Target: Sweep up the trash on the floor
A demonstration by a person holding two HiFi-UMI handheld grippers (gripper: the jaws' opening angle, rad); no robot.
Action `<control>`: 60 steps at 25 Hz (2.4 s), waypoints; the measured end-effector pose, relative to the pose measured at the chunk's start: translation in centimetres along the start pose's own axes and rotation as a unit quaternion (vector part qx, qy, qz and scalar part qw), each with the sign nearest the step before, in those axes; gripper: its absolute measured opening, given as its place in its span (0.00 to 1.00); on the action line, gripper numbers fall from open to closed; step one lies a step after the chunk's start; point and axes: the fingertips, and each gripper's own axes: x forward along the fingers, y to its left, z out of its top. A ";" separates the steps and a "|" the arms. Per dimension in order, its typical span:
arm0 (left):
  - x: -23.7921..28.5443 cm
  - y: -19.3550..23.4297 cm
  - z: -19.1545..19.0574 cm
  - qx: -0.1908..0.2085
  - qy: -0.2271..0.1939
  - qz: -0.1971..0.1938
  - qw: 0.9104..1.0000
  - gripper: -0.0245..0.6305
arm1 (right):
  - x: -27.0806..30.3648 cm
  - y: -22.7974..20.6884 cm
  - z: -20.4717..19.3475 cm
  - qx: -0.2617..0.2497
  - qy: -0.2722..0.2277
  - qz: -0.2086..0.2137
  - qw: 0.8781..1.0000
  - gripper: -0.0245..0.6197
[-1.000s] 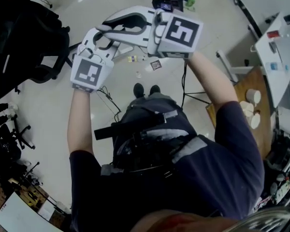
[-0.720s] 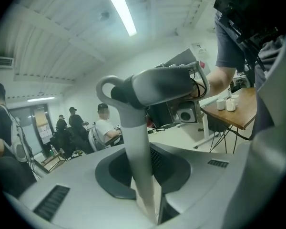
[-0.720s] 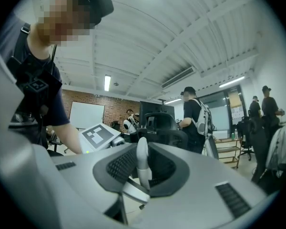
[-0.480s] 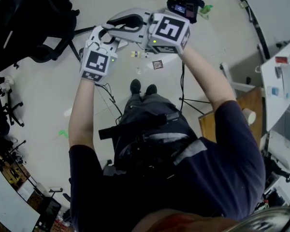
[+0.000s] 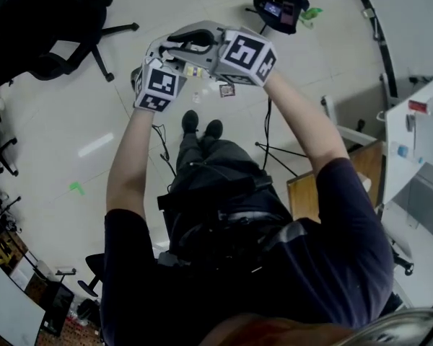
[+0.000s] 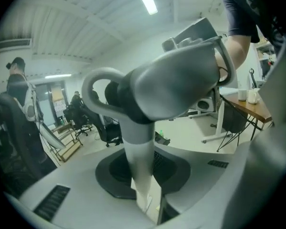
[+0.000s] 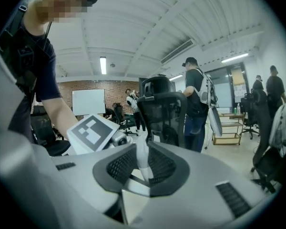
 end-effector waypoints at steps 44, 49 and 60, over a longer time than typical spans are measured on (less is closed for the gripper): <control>-0.1 -4.1 0.4 -0.010 0.009 -0.067 0.998 0.11 | -2.3 1.3 -1.3 0.031 -0.014 -0.057 0.998 0.17; -2.2 -3.5 6.2 0.027 -0.029 -0.061 0.997 0.11 | -5.2 1.7 3.9 -0.011 -0.069 -0.065 0.995 0.17; -10.7 -3.3 19.5 0.051 -0.133 -0.037 0.989 0.11 | -11.6 6.8 17.2 -0.054 -0.194 -0.069 0.977 0.17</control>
